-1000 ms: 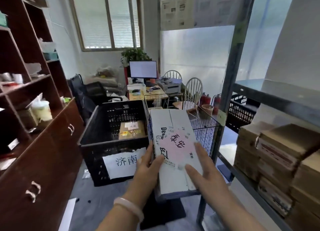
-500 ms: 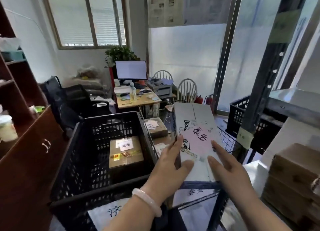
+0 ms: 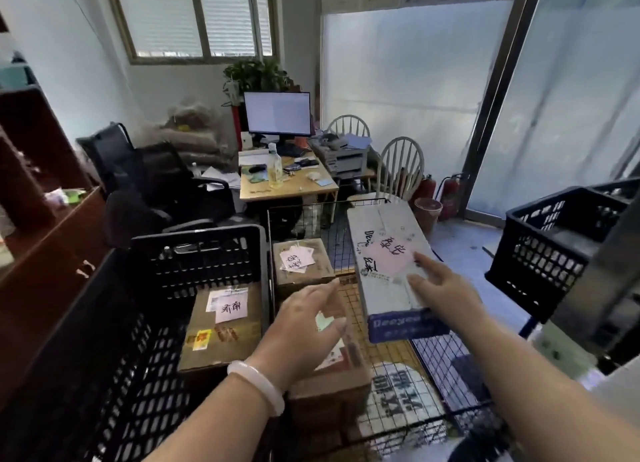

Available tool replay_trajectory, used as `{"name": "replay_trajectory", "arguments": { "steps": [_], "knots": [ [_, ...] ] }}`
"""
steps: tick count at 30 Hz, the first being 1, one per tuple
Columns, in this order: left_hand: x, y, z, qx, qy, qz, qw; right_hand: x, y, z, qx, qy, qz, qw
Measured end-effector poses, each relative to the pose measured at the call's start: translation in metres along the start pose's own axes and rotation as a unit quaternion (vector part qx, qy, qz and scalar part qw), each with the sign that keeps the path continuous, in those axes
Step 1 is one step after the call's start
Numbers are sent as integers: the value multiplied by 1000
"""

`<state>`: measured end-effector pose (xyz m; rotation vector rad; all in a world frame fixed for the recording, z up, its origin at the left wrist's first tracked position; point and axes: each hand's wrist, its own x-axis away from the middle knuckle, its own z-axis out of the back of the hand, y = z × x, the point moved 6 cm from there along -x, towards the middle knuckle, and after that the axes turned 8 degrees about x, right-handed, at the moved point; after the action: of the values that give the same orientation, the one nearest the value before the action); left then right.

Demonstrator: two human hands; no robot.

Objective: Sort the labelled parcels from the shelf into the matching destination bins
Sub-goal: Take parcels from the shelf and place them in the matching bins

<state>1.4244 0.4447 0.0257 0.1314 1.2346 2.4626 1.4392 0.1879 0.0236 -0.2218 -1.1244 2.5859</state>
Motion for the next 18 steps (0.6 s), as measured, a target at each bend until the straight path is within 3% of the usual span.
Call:
{"name": "replay_trajectory", "arguments": {
  "steps": [8,13,18],
  "knots": [
    [-55,-30,-7,-19,11,56,998,-101,50,-85,-9,-134,-65,989],
    [-83,-50,-10,-55,3,71,996,-137,81,-130,-58,-177,-125,975],
    [-107,-65,-13,-77,-12,88,993,-170,98,-167,-43,-210,-122,969]
  ]
}}
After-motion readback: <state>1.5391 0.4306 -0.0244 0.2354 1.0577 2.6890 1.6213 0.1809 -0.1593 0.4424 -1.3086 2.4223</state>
